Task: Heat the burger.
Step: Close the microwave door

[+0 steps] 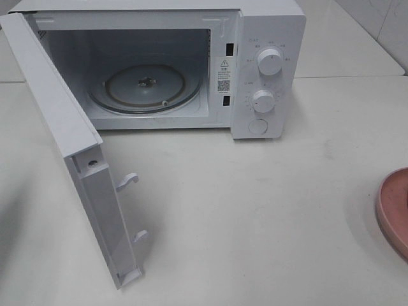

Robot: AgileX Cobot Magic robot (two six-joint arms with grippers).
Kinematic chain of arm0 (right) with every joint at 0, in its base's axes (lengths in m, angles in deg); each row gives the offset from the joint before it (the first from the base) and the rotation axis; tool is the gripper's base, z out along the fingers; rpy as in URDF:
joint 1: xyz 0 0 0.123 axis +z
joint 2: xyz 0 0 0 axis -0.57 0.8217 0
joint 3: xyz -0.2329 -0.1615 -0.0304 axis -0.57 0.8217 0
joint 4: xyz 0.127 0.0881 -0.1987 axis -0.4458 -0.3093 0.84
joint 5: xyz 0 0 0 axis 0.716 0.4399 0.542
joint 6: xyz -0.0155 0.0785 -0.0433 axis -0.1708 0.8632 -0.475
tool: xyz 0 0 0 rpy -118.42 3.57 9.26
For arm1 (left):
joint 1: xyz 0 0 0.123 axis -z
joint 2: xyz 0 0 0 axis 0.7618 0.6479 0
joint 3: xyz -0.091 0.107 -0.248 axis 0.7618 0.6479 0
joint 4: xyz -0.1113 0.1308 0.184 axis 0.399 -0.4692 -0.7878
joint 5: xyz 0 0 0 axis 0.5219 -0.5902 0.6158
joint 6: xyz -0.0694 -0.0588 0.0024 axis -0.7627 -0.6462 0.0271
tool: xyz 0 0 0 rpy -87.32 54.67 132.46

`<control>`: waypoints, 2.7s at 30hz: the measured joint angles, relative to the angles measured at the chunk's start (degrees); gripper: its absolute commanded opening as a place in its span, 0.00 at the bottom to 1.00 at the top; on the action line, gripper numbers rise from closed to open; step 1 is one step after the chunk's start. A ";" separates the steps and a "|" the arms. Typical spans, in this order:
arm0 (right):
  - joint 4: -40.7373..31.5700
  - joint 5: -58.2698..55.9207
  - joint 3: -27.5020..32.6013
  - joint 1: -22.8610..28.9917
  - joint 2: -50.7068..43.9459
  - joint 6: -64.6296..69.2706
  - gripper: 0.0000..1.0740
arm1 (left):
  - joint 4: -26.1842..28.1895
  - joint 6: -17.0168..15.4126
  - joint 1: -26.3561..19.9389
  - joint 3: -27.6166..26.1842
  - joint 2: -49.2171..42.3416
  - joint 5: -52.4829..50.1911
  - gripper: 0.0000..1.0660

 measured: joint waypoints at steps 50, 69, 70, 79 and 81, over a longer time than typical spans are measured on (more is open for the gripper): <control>0.00 0.00 0.00 0.00 0.00 0.00 0.70 | 36.27 18.62 42.51 -15.87 30.65 -17.65 0.00; 0.00 0.00 0.00 0.00 0.00 0.00 0.70 | 44.81 23.84 46.75 -37.01 43.43 -13.81 0.00; 0.00 0.00 0.00 0.00 0.00 0.00 0.70 | 45.55 24.29 46.75 -37.87 43.77 -13.35 0.00; 0.00 0.00 0.00 0.00 0.00 0.00 0.70 | 50.19 29.16 47.90 -45.84 47.33 -7.16 0.00; 0.00 0.00 0.00 0.00 0.00 0.00 0.70 | 50.99 29.39 48.07 -47.27 47.96 -5.84 0.00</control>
